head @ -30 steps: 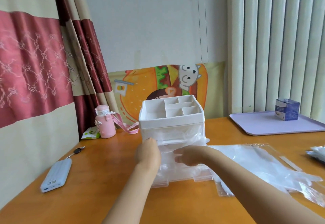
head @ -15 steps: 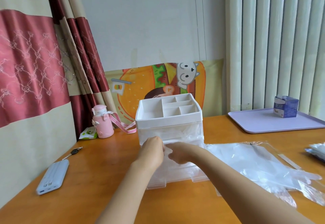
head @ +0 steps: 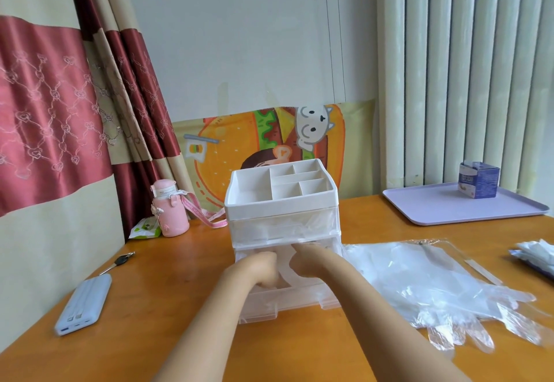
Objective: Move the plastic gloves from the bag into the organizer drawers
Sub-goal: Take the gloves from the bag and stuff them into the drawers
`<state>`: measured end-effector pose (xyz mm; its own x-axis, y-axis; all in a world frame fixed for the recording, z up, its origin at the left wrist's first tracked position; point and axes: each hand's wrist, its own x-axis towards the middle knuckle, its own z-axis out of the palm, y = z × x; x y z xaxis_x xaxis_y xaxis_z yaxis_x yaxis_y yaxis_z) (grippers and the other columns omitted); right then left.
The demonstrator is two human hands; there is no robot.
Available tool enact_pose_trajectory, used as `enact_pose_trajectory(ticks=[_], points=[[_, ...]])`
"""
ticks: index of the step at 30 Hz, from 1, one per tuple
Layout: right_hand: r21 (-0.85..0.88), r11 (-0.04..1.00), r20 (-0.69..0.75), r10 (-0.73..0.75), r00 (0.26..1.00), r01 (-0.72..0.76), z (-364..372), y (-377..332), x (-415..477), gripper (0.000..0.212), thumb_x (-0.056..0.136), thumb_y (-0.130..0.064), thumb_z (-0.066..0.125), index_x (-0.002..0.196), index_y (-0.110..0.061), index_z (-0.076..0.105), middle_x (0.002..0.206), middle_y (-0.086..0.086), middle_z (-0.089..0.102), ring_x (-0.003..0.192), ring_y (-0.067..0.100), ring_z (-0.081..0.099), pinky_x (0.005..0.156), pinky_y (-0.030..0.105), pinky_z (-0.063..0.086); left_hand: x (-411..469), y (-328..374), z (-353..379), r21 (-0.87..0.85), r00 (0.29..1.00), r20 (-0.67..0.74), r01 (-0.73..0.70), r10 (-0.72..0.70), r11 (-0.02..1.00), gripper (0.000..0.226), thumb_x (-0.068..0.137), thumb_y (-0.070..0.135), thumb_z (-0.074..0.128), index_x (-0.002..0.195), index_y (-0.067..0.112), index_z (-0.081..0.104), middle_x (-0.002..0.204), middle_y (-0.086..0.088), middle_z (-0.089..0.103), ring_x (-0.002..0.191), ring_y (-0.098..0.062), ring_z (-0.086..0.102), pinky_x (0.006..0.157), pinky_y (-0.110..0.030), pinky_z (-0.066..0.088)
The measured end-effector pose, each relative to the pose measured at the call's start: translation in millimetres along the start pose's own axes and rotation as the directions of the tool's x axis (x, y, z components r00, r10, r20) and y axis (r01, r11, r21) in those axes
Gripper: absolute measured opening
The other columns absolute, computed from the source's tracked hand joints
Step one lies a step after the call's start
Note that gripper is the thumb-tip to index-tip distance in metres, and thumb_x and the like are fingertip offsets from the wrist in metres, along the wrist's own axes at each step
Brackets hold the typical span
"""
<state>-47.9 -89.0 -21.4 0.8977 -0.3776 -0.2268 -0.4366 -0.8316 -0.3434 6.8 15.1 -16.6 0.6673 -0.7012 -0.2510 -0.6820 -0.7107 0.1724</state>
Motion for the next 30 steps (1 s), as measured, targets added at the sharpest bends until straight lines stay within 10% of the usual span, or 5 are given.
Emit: enact_pose_trajectory(ticks=[7,12,20,24,30], points=[[-0.179,0.966,-0.008,0.187,0.982,-0.185,7,2,8,0.064,0.099,-0.046,0.029,0.153,-0.018,0.010,0.158,0.011,0.012,0.143,0.030,0.010,0.110,0.038,0.027,-12,3,-3,-0.136,0.997,-0.072,-0.040,0.031,0.990,0.033,0.095,0.024,0.053,0.125,0.010,0.056,0.108,-0.010,0.059,0.099,-0.023,0.055,0.086,-0.029,0.041],[-0.231,0.972,0.059,0.054,0.997,-0.039,-12,-4,-10,0.037,0.096,-0.015,0.036,0.129,-0.005,0.050,0.115,0.010,0.051,0.101,0.024,0.047,0.092,0.032,0.041,-12,-1,-3,-0.112,0.982,-0.159,0.083,-0.100,0.990,0.058,0.084,0.023,0.071,0.136,0.010,0.048,0.129,-0.007,0.055,0.100,-0.021,0.052,0.087,-0.030,0.045],[-0.103,0.991,-0.271,-0.113,0.956,0.088,-33,-5,-77,0.020,0.090,-0.002,0.039,0.073,-0.006,0.047,0.082,0.008,0.052,0.081,0.026,0.052,0.072,0.029,0.041,-10,0,0,0.014,0.993,-0.048,0.108,-0.107,0.994,0.053,0.091,0.031,0.061,0.139,0.011,0.046,0.134,-0.010,0.052,0.114,-0.026,0.053,0.086,-0.031,0.044],[-0.037,0.971,-0.080,-0.240,0.968,0.238,-22,-19,-62,0.048,0.092,0.002,0.031,0.135,-0.009,0.050,0.136,0.011,0.052,0.123,0.027,0.049,0.099,0.031,0.040,-12,2,-3,0.054,0.998,0.006,0.064,-0.065,0.996,0.061,0.090,0.030,0.062,0.143,0.013,0.038,0.132,-0.010,0.054,0.110,-0.026,0.053,0.087,-0.031,0.044],[-0.066,0.993,0.080,-0.094,0.992,0.099,-7,-2,-25,0.054,0.101,-0.017,0.022,0.154,-0.016,0.008,0.160,0.010,0.002,0.147,0.029,0.003,0.118,0.042,0.008,-17,8,-9,0.026,0.998,0.029,0.053,-0.053,0.998,0.046,0.097,0.011,0.044,0.143,0.007,0.040,0.138,-0.013,0.049,0.113,-0.026,0.052,0.085,-0.029,0.041]])
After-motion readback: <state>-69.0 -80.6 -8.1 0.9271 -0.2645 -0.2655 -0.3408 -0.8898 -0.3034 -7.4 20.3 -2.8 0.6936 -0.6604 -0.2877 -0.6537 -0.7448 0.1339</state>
